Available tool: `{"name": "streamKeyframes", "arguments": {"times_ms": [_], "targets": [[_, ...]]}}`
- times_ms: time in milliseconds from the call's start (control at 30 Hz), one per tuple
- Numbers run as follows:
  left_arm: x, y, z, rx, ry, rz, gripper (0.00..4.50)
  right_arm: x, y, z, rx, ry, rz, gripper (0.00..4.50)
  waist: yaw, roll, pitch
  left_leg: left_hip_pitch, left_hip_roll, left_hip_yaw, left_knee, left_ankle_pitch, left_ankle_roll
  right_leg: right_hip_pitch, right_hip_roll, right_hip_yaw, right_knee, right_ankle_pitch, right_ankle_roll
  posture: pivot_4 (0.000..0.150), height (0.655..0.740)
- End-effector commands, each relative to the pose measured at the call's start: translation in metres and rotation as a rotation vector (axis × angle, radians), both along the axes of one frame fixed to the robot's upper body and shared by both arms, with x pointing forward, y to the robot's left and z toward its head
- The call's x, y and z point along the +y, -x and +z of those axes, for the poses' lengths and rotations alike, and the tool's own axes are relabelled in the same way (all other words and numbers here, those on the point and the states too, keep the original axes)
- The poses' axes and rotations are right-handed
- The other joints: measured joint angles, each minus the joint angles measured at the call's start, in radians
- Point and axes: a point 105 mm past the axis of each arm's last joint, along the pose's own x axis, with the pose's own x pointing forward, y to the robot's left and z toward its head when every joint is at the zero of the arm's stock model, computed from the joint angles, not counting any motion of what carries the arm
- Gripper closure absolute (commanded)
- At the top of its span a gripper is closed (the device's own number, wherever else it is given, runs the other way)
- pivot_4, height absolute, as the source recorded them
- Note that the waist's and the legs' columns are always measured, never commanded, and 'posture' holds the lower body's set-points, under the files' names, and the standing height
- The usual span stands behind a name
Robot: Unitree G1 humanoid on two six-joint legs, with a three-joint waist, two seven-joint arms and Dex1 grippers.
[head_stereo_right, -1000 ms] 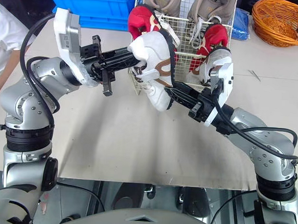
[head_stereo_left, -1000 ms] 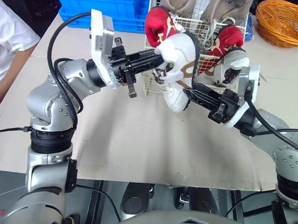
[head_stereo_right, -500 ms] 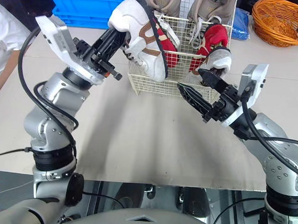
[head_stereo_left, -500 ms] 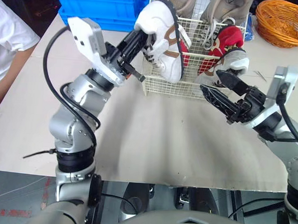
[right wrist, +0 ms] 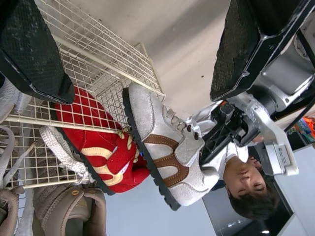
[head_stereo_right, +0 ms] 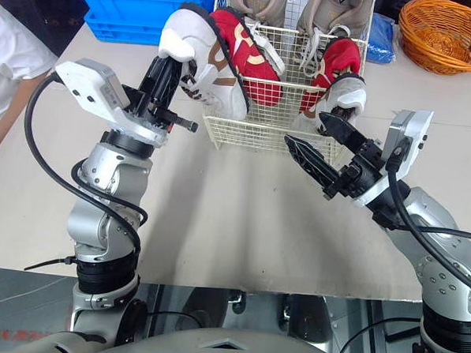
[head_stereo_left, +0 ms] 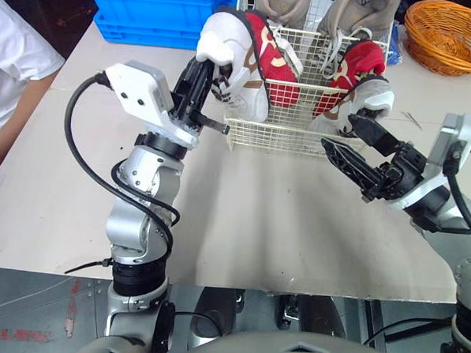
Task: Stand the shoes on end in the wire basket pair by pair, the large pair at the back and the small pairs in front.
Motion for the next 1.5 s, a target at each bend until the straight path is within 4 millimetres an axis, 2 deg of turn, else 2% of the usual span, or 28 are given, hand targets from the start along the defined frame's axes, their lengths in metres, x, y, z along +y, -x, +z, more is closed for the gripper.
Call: {"name": "streamKeyframes", "arguments": {"times_ms": [33,133,367,633,867,967,1200,1300,1500], "targets": [[0.001,0.002,-0.005,0.014,0.023,0.02,4.5,0.003,0.009,0.009,-0.061,-0.005,0.023,0.17,0.0,0.0,0.0,0.0,0.0,0.0,0.0,0.0,0.0,0.0,0.0,0.0,0.0,0.0,0.0,0.15,0.686],[0.003,-0.003,-0.019,0.091,0.041,0.03,4.5,0.004,0.009,0.006,-0.073,0.024,0.03,0.17,0.0,0.0,0.0,0.0,0.0,0.0,0.0,0.0,0.0,0.0,0.0,0.0,0.0,0.0,0.0,0.15,0.686],[0.0,-0.005,-0.032,0.153,0.012,0.027,4.5,-0.004,0.005,-0.011,-0.234,0.229,-0.07,0.17,0.001,0.003,-0.003,0.001,0.0,0.0,0.0,0.0,0.0,0.0,0.0,0.0,0.0,0.0,0.0,0.15,0.686],[-0.005,0.0,-0.04,0.191,0.012,-0.048,4.5,-0.005,0.012,-0.017,-0.301,0.251,-0.095,0.17,0.0,0.006,-0.005,0.001,0.0,0.0,0.0,0.0,0.0,0.001,0.0,0.0,0.0,0.0,0.0,0.15,0.686],[-0.005,-0.002,-0.046,0.226,-0.005,-0.052,1.69,-0.004,0.009,-0.016,-0.319,0.247,-0.1,0.11,0.002,0.006,-0.005,0.001,0.0,0.0,0.0,0.0,0.0,0.0,0.0,0.0,0.0,0.0,0.0,0.15,0.686],[-0.003,0.001,-0.045,0.216,-0.017,-0.054,0.1,-0.004,0.009,-0.017,-0.319,0.244,-0.101,0.11,0.002,0.006,-0.005,0.001,0.0,0.0,0.0,0.0,0.0,0.0,0.0,0.0,0.0,0.0,0.0,0.15,0.686],[-0.008,0.015,-0.028,0.08,-0.085,-0.126,0.02,-0.005,0.008,-0.019,-0.32,0.237,-0.101,0.11,0.002,0.006,-0.005,0.001,0.0,0.0,0.0,0.0,0.0,0.0,0.0,0.0,0.0,0.0,0.0,0.15,0.686],[-0.007,0.021,-0.029,0.07,-0.106,-0.145,0.02,-0.005,0.008,-0.02,-0.32,0.236,-0.099,0.11,0.001,0.006,-0.005,0.001,0.0,0.0,0.0,0.0,0.0,0.0,0.0,0.0,0.0,0.0,0.0,0.15,0.686],[0.006,0.033,-0.033,0.04,-0.164,-0.108,0.02,-0.006,0.009,-0.022,-0.318,0.238,-0.098,0.11,0.0,0.006,-0.005,0.001,0.0,0.0,0.0,0.0,0.0,0.0,0.0,0.0,0.0,0.0,0.0,0.15,0.686]]}}
